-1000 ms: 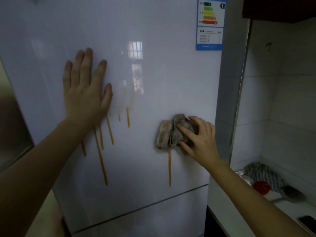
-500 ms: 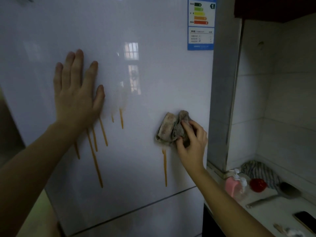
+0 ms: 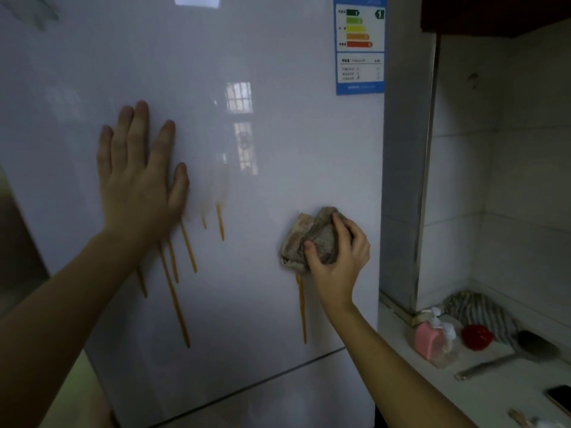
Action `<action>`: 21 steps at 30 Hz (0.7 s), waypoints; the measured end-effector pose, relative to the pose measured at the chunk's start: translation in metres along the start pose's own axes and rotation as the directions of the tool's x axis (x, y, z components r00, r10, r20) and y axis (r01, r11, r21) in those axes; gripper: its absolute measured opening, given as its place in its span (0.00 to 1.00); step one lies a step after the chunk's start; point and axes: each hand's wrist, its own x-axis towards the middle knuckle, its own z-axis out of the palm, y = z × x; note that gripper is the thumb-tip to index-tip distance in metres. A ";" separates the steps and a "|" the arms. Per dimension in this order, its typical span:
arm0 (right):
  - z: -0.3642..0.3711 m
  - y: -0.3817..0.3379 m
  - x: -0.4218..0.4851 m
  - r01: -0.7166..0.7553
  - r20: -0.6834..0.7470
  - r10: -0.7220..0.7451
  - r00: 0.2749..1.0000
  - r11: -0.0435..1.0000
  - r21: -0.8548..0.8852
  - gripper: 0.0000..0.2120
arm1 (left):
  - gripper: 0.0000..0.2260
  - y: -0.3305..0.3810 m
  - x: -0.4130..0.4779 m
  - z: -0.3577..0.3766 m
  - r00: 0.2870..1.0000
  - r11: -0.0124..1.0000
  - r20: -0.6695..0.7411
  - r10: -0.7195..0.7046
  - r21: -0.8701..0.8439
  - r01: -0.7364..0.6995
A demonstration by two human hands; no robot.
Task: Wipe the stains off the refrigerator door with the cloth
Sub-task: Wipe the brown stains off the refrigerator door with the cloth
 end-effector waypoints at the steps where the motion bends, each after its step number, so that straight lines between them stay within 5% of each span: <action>1: 0.002 0.002 0.000 0.017 -0.011 -0.017 1.000 1.000 -0.020 0.31 | 0.25 0.000 0.000 0.000 1.000 1.000 0.001 0.001 0.000 -0.001; 15: 0.001 0.020 0.009 0.312 0.074 -0.306 0.949 0.946 -0.085 0.17 | 0.26 0.001 -0.001 0.002 1.000 1.000 0.007 -0.009 -0.009 0.009; 21: -0.009 0.046 0.022 0.658 0.297 -0.608 0.736 0.746 -0.105 0.23 | 0.26 0.000 -0.001 0.002 1.000 1.000 0.010 -0.002 -0.001 0.002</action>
